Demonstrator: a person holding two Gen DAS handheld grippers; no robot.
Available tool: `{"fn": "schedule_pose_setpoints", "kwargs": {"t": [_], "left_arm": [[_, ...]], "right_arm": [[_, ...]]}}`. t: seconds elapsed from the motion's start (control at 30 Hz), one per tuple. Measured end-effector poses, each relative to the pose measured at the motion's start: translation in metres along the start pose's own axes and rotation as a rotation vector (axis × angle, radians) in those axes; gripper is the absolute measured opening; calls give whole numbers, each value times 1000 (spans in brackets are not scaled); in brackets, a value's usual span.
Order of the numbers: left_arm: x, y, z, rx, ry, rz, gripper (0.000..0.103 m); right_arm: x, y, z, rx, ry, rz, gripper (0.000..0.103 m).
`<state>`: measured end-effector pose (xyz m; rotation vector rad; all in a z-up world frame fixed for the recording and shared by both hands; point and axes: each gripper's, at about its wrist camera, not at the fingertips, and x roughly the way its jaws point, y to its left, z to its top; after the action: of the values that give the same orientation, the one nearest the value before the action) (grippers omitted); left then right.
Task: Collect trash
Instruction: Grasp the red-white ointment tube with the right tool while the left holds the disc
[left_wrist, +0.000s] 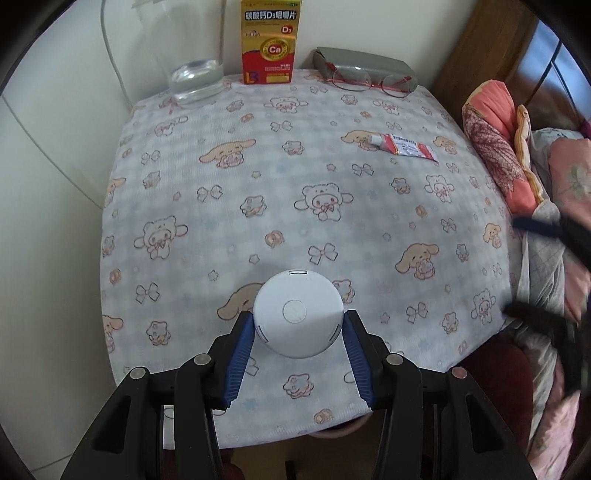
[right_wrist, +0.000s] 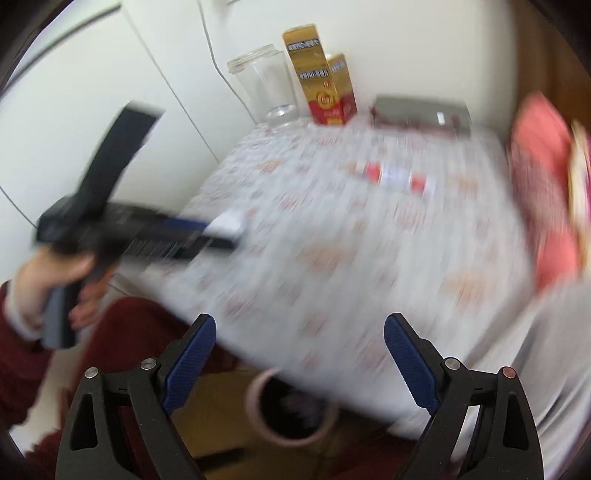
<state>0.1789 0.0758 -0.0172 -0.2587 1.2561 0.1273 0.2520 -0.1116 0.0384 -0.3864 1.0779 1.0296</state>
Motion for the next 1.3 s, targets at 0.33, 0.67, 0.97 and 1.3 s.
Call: {"fn": "schedule_pose_setpoints", "kwargs": {"t": [0.33, 0.67, 0.97, 1.3], "left_arm": [[1, 8, 1, -3, 7, -49, 51], [12, 9, 0, -8, 27, -85, 51], [14, 11, 3, -7, 32, -96, 51], [13, 13, 3, -16, 29, -107, 51]], "right_arm": [[75, -45, 117, -221, 193, -105, 91], [139, -50, 140, -352, 311, -153, 90], [153, -50, 148, -360, 324, -104, 84], [147, -26, 151, -340, 380, -135, 20]]}}
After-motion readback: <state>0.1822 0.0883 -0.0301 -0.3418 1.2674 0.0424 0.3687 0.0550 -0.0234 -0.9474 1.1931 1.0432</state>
